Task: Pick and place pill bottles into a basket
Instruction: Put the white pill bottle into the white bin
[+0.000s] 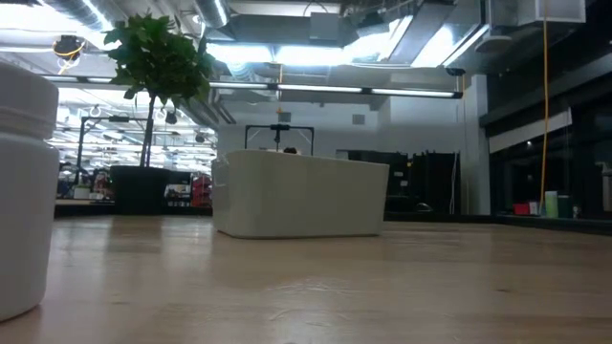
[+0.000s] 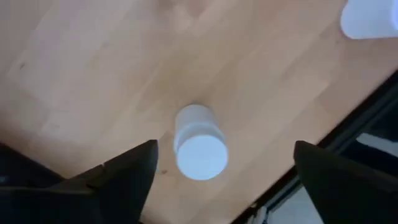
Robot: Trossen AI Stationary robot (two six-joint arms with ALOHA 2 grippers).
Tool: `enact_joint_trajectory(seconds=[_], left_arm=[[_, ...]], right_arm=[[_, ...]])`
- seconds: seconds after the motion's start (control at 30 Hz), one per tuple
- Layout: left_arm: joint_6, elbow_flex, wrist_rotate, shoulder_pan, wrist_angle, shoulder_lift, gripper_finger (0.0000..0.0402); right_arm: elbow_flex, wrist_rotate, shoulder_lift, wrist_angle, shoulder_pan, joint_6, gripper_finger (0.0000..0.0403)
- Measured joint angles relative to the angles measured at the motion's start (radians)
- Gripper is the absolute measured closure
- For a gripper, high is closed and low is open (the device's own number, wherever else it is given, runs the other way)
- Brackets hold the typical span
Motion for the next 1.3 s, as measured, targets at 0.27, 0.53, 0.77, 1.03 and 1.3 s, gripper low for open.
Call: enact_joint_trajectory(seconds=[0.27, 0.53, 0.77, 1.03, 1.3], left_arm=[[-0.168, 0.000, -0.100, -0.108, -0.067, 0.000, 0.0003], [-0.243, -0.049, -0.223, -0.166, 0.027, 0.012, 0.0002], [-0.268, -0.146, -0.203, -0.169, 0.131, 0.013, 0.0002], [-0.277, -0.220, -0.175, -0.169, 0.224, 0.013, 0.0002], [-0.287, -0.249, -0.168, -0.169, 0.292, 0.013, 0.0009]], right_arm=[[0.000, -0.011, 0.000, 0.000, 0.000, 0.017, 0.0076], [0.000, -0.011, 0.000, 0.000, 0.000, 0.039, 0.0076], [0.000, -0.011, 0.000, 0.000, 0.000, 0.056, 0.0076], [0.000, -0.011, 0.001, 0.000, 0.000, 0.070, 0.0076], [0.000, -0.011, 0.001, 0.000, 0.000, 0.068, 0.0076]])
